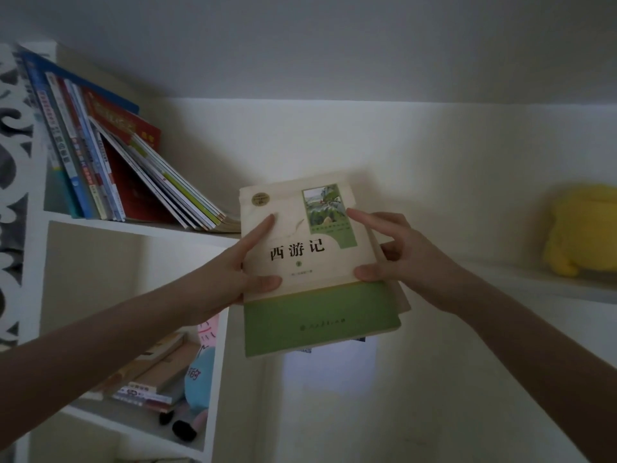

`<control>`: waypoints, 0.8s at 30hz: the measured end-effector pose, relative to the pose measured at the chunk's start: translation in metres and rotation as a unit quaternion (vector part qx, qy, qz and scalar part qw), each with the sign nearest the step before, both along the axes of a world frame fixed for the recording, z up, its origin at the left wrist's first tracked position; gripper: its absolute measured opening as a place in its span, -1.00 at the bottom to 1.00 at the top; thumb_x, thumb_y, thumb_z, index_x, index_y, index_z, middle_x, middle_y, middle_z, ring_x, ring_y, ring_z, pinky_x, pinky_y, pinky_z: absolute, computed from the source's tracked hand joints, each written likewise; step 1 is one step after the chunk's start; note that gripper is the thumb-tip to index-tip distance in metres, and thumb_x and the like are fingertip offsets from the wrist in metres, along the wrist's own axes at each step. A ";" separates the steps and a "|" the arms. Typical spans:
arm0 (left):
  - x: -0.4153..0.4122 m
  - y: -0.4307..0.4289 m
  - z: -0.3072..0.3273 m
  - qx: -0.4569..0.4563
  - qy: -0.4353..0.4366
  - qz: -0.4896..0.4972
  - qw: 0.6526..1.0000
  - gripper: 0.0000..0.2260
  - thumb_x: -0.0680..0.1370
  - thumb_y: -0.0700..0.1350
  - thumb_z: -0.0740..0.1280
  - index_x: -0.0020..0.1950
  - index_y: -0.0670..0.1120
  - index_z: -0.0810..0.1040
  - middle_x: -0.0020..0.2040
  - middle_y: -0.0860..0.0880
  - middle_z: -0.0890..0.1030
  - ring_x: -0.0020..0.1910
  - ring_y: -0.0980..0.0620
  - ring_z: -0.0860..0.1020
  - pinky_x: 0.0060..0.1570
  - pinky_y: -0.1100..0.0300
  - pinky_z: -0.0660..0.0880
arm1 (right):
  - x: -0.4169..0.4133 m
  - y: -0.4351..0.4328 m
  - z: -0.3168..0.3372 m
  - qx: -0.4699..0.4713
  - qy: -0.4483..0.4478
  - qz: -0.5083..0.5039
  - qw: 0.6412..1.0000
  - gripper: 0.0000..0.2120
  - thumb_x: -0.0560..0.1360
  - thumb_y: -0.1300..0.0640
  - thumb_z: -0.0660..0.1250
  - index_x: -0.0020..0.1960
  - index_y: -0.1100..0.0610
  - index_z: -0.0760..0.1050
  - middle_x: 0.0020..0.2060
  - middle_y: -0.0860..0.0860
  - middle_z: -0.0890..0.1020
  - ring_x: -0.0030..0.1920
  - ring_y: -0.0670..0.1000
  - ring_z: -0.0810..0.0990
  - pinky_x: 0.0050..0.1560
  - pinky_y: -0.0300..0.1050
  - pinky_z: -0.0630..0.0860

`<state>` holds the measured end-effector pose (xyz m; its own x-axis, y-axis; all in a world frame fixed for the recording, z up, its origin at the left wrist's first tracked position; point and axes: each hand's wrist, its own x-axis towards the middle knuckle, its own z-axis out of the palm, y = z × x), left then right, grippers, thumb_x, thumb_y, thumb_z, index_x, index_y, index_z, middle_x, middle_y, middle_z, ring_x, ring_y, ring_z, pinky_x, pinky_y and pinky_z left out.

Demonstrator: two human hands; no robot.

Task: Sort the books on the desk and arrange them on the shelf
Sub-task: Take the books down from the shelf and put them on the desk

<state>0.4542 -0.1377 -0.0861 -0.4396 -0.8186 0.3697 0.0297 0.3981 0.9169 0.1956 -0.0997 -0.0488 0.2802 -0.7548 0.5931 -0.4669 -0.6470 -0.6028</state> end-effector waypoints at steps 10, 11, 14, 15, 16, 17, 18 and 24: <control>0.000 0.014 -0.015 -0.065 -0.076 -0.028 0.995 -0.01 0.27 -0.19 0.49 0.48 0.37 0.01 0.26 0.19 0.47 0.15 0.12 0.58 0.04 0.05 0.60 | 0.002 0.037 -0.032 -0.056 0.017 -0.063 0.996 -0.21 0.32 0.18 0.56 0.38 -0.34 0.32 0.28 -0.25 0.28 0.10 -0.29 0.45 0.18 -0.26 0.48; -0.001 0.017 -0.020 -0.074 -0.082 -0.027 0.994 0.00 0.26 -0.18 0.50 0.48 0.37 0.00 0.27 0.19 0.46 0.16 0.10 0.57 0.04 0.03 0.59 | 0.000 0.041 -0.039 -0.046 0.018 -0.067 0.997 -0.18 0.31 0.18 0.57 0.39 -0.35 0.30 0.27 -0.28 0.27 0.09 -0.30 0.44 0.18 -0.23 0.49; -0.007 0.024 -0.038 -0.097 -0.095 -0.031 0.990 0.01 0.27 -0.21 0.51 0.46 0.38 -0.01 0.32 0.17 0.41 0.23 0.04 0.53 0.02 0.00 0.60 | -0.004 0.051 -0.062 -0.024 0.016 -0.071 0.997 -0.10 0.27 0.20 0.59 0.40 -0.36 0.25 0.25 -0.29 0.22 0.02 -0.37 0.43 0.09 -0.29 0.53; -0.009 0.025 -0.044 -0.104 -0.099 -0.032 0.989 0.01 0.29 -0.25 0.51 0.45 0.40 -0.01 0.32 0.18 0.39 0.23 0.04 0.53 -0.02 0.05 0.61 | -0.006 0.054 -0.071 -0.018 0.011 -0.068 0.997 -0.08 0.26 0.23 0.59 0.40 -0.35 0.24 0.25 -0.28 0.20 0.00 -0.40 0.42 0.05 -0.34 0.53; -0.012 0.026 -0.050 -0.111 -0.105 -0.032 0.988 0.02 0.29 -0.28 0.51 0.43 0.42 -0.01 0.32 0.19 0.38 0.23 0.05 0.52 -0.07 0.12 0.62 | -0.008 0.056 -0.079 -0.011 0.005 -0.066 0.998 -0.06 0.26 0.26 0.59 0.40 -0.35 0.22 0.25 -0.27 0.19 -0.01 -0.42 0.41 0.02 -0.39 0.52; -0.014 0.027 -0.056 -0.116 -0.114 -0.030 0.986 0.03 0.28 -0.28 0.51 0.41 0.44 -0.02 0.32 0.20 0.37 0.22 0.07 0.51 -0.11 0.19 0.61 | -0.010 0.059 -0.088 -0.003 0.001 -0.064 0.998 -0.04 0.26 0.27 0.59 0.41 -0.35 0.20 0.24 -0.29 0.17 0.01 -0.43 0.40 0.01 -0.41 0.51; -0.016 0.029 -0.062 -0.123 -0.125 -0.025 0.984 0.04 0.26 -0.26 0.52 0.40 0.45 -0.03 0.32 0.21 0.36 0.23 0.10 0.49 -0.12 0.24 0.60 | -0.012 0.061 -0.095 0.004 0.001 -0.065 0.998 -0.02 0.26 0.27 0.60 0.41 -0.36 0.18 0.23 -0.32 0.15 0.05 -0.42 0.39 0.03 -0.43 0.51; -0.023 0.043 -0.095 -0.125 -0.177 0.010 0.976 0.10 0.23 -0.13 0.62 0.34 0.58 -0.07 0.37 0.14 0.33 0.32 0.05 0.39 0.10 0.13 0.52 | -0.021 0.075 -0.132 0.040 0.008 -0.080 0.996 0.06 0.23 0.27 0.62 0.37 -0.46 0.09 0.22 -0.40 0.04 0.26 -0.21 0.31 0.29 -0.35 0.40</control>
<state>0.4310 -0.0949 -0.1809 -0.5602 -0.7328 0.3862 -0.2822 0.6072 0.7428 0.1745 -0.0251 -0.1805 0.1621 -0.8349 0.5260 -0.5705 -0.5143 -0.6404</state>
